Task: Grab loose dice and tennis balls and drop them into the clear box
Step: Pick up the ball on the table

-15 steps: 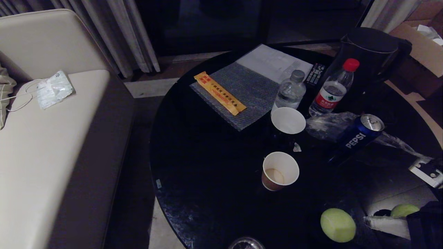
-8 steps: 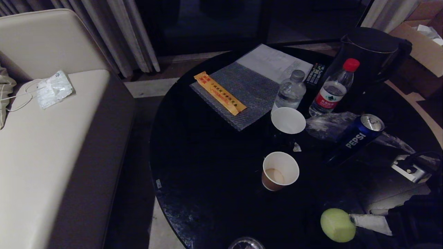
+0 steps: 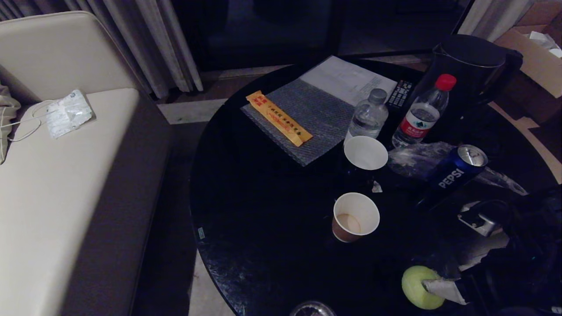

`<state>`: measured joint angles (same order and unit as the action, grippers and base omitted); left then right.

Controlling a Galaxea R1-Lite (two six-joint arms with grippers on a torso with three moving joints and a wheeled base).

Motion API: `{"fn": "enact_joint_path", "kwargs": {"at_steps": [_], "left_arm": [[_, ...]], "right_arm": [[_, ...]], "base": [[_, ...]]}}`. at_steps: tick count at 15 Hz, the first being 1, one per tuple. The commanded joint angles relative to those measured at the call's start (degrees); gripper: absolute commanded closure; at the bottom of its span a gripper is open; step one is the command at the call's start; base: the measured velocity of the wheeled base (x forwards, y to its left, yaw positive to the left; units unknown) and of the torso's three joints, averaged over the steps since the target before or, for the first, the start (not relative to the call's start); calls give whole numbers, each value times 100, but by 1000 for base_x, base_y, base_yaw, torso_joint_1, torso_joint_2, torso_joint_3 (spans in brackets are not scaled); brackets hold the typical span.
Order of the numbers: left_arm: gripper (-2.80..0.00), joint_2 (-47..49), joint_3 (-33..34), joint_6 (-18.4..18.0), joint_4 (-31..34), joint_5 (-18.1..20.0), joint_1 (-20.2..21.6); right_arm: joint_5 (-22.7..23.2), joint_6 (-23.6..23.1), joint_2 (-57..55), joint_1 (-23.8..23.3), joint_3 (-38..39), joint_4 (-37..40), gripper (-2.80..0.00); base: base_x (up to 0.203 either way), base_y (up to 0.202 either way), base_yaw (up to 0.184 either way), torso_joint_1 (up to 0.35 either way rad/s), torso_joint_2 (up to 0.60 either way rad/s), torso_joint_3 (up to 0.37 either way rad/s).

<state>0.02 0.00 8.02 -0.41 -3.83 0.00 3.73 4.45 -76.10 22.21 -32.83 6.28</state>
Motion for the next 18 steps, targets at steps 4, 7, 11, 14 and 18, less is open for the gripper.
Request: {"fn": "enact_joint_path", "kwargs": {"at_steps": [4, 7, 11, 14, 18], "left_arm": [[0, 6, 9, 7, -2, -4, 0], [0, 6, 9, 15, -2, -4, 0], [0, 6, 9, 9, -2, -4, 0], [0, 6, 9, 6, -2, -4, 0], [0, 6, 9, 7, -2, -4, 0]], "right_arm": [[119, -156, -219, 111, -212, 2, -280], [146, -396, -196, 132, -198, 56, -280], [153, -500, -257, 321, -224, 68, -280], [151, -507, -265, 415, -277, 67, -280], [125, -508, -519, 563, -255, 46, -280]], "base": [[0, 0, 0, 0, 0, 0], [0, 0, 0, 0, 0, 0], [0, 0, 0, 0, 0, 0], [0, 0, 0, 0, 0, 0], [0, 0, 0, 0, 0, 0]]}}
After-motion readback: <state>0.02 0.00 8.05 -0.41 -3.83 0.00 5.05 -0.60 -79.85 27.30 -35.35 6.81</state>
